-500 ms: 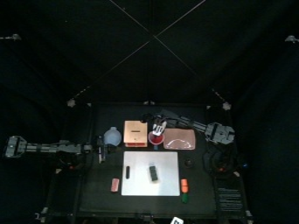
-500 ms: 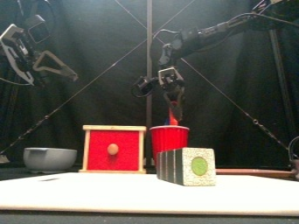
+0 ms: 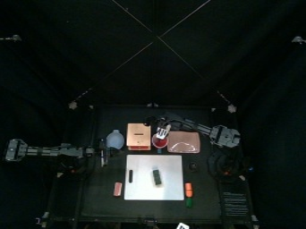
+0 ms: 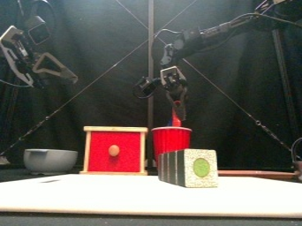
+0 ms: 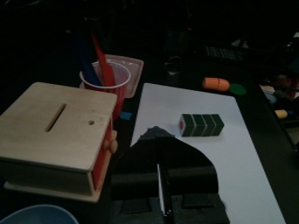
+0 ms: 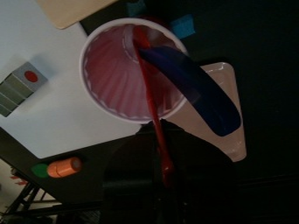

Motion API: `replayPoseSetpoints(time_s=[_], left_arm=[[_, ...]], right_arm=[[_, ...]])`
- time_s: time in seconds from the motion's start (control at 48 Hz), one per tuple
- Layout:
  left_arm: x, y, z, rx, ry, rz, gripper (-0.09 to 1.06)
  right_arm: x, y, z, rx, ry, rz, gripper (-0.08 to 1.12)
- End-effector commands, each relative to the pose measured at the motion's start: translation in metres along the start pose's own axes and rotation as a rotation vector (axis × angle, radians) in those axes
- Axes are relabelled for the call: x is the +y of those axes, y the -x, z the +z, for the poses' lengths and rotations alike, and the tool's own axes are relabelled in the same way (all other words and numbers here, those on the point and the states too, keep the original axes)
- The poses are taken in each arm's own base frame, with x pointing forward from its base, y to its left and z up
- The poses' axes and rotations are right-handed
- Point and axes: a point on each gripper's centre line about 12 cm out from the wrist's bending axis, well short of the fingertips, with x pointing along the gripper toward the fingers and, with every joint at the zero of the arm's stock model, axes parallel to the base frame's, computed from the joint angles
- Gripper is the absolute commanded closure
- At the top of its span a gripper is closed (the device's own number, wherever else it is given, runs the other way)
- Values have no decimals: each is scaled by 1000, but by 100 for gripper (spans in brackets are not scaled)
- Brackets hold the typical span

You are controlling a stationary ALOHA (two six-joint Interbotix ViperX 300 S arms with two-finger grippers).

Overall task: Place sushi on board then cut the sushi with the knife then place the pieces on the plate
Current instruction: Grasp knife edge with left hand

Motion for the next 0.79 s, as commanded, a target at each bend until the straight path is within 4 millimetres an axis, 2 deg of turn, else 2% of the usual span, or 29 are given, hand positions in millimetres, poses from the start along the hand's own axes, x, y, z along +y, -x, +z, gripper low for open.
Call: replayPoseSetpoints(time_s=[0.021, 0.396, 0.792], left_arm=[[1, -2, 6, -18, 2, 6, 97], [1, -1, 5, -16, 2, 8, 97], [2, -1, 5, -17, 3, 12, 97]], right_arm=[[0, 20, -9, -36, -8, 6, 62], [3, 4, -16, 17, -14, 52, 62], [5, 5, -16, 13, -18, 61, 54]])
